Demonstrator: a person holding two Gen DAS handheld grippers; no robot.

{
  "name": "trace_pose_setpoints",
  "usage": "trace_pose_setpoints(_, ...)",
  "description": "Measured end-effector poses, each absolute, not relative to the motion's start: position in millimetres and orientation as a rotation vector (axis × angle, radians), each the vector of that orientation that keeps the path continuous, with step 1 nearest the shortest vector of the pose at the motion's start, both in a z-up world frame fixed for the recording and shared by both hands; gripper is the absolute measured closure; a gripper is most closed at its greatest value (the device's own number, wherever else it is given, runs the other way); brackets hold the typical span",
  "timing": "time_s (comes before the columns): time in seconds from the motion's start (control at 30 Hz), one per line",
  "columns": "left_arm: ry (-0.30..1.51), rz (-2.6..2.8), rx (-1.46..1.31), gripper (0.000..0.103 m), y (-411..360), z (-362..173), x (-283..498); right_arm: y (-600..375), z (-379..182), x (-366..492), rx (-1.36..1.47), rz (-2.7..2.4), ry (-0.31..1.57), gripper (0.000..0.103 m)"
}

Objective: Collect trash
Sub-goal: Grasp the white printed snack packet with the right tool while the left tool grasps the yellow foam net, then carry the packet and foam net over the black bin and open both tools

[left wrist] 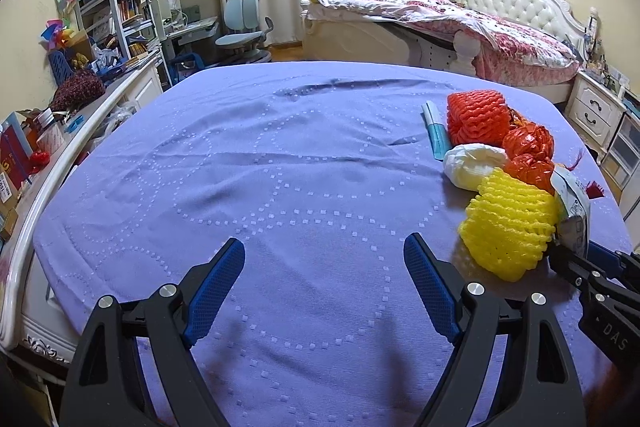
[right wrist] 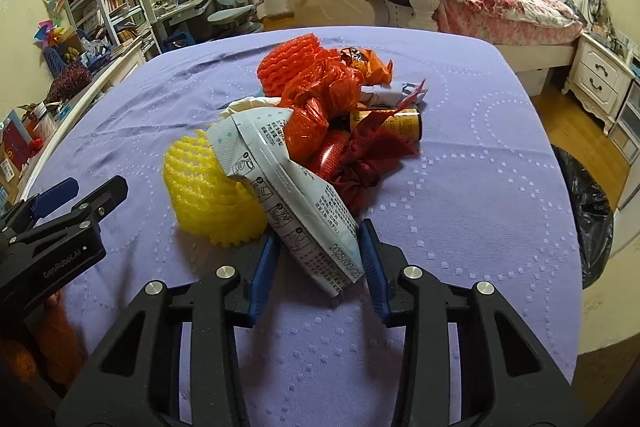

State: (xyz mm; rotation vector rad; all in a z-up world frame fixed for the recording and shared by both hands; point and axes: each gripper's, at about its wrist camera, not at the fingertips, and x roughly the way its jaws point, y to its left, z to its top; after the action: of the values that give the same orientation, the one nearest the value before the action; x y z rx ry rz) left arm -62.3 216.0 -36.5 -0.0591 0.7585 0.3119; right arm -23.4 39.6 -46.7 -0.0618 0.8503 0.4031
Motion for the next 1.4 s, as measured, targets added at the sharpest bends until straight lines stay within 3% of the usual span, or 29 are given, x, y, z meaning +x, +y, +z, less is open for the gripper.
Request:
trace_pose_setpoints(0.43, 0.726, 0.203, -0.064, 0.021, 175, -29, -68, -11, -32, -43, -0.019, 0.309, 0.807, 0.065)
trace_pose_setpoints(0.77, 0.721, 0.109, -0.072, 0.013, 143, -30, -49, -54, -36, -33, 0.038, 0.218, 0.805, 0.065)
trace_pose_setpoints(1.0, 0.758, 0.105, 0.021, 0.013, 123, -40, -30, -66, -43, -25, 0.073, 0.208, 0.822, 0.065)
trace_pose_setpoints(1.03, 0.761, 0.100, 0.025, 0.016, 124, -41, -29, -67, -44, -24, 0.076, 0.209, 0.824, 0.064)
trace_pose_setpoints(1.13, 0.778, 0.055, 0.001, 0.042, 127, -46, -29, -67, -44, -24, 0.083, 0.210, 0.826, 0.064)
trace_pose_setpoints(1.23, 0.794, 0.007, -0.059, 0.058, 134, -49, -29, -67, -45, -23, 0.087, 0.212, 0.827, 0.064)
trace_pose_setpoints(1.4, 0.771, -0.007, -0.073, 0.067, 136, -45, -36, -67, -45, -23, 0.086, 0.211, 0.828, 0.064)
